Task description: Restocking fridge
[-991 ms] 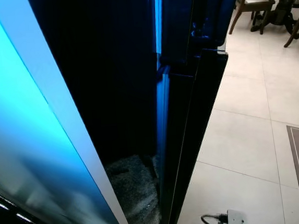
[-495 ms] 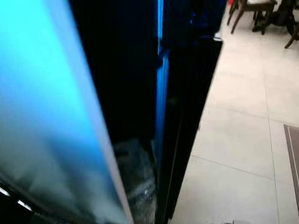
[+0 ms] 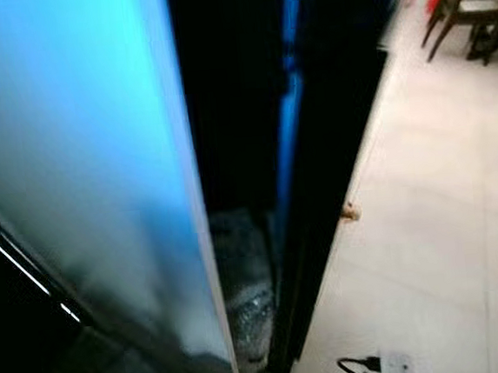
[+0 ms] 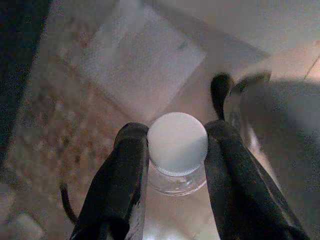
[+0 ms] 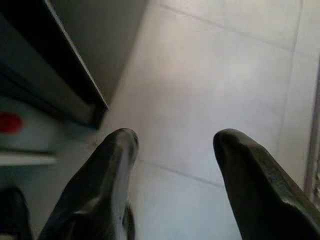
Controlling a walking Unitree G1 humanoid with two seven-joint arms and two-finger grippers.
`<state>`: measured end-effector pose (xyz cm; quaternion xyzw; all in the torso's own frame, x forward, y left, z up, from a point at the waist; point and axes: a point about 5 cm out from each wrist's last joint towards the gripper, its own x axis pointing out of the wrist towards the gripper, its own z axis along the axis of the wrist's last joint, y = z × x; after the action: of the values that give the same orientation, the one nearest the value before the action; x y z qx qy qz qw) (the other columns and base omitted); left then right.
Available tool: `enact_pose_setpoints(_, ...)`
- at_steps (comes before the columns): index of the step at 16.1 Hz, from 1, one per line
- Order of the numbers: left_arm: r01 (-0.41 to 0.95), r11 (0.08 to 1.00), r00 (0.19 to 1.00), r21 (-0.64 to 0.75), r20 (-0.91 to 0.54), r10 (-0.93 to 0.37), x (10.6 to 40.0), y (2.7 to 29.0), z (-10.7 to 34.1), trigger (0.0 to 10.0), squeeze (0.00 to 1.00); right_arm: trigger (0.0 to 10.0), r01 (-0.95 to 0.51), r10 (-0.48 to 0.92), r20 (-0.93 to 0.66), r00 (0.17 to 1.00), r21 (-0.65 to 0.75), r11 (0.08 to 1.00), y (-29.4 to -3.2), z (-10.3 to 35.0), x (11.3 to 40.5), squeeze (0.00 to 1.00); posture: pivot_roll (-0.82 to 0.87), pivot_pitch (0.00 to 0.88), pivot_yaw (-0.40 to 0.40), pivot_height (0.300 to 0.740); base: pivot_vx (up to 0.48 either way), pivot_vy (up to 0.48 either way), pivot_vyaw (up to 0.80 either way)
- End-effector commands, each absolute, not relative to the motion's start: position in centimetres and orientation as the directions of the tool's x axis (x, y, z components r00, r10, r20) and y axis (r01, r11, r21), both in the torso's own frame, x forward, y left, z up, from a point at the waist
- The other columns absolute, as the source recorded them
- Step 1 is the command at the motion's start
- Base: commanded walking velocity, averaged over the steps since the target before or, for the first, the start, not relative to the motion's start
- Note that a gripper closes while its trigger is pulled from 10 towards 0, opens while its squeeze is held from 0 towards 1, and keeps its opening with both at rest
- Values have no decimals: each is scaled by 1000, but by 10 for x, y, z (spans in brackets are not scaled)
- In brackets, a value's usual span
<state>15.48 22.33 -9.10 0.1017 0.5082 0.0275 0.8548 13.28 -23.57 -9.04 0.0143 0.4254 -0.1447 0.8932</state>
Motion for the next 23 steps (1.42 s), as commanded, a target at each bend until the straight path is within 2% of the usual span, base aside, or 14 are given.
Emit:
enact_pose_setpoints(1,68,977,483,201,-864,144,155,222,-91,10000,0,10000,276,-266,-771,579,-121,953,-239,-92,125,0,-153,0,-18,740,0,0,0)
enact_pose_setpoints(5,73,976,486,205,-862,144,156,223,-91,10000,0,10000,295,-332,-581,743,-161,942,-250,-66,165,0,-163,0,-13,740,0,0,0)
enact_pose_setpoints(10,74,976,487,205,-862,144,156,223,-91,10000,0,10000,302,-340,-543,768,-161,940,-252,-61,169,0,-161,0,-14,740,0,0,0)
enact_pose_setpoints(11,78,975,490,209,-859,145,156,224,-90,10000,0,10000,247,-275,-154,949,-179,952,-238,7,208,0,-194,0,-3,740,0,0,0)
enact_pose_setpoints(12,79,975,492,210,-858,145,157,224,-90,10000,0,10000,232,-237,-7,972,-180,956,-227,39,215,0,-195,0,-4,740,0,0,0)
enact_pose_setpoints(14,77,975,495,210,-856,146,157,224,-90,10000,0,10000,179,-159,120,980,-186,966,-205,74,221,0,-195,0,-8,740,0,0,0)
enact_pose_setpoints(18,70,976,497,208,-855,147,157,223,-90,10000,0,10000,100,-75,116,990,-224,969,-190,84,217,0,-197,0,-15,740,0,0,0)
enact_pose_setpoints(20,71,975,496,210,-856,148,157,223,-90,10000,0,10000,44,-33,53,998,-231,972,-183,87,210,0,-203,0,-16,740,0,0,0)
enact_pose_setpoints(23,72,975,495,210,-856,148,157,223,-90,10000,0,10000,9,-7,12,1000,-195,981,-184,82,226,0,-199,0,-15,740,0,0,0)
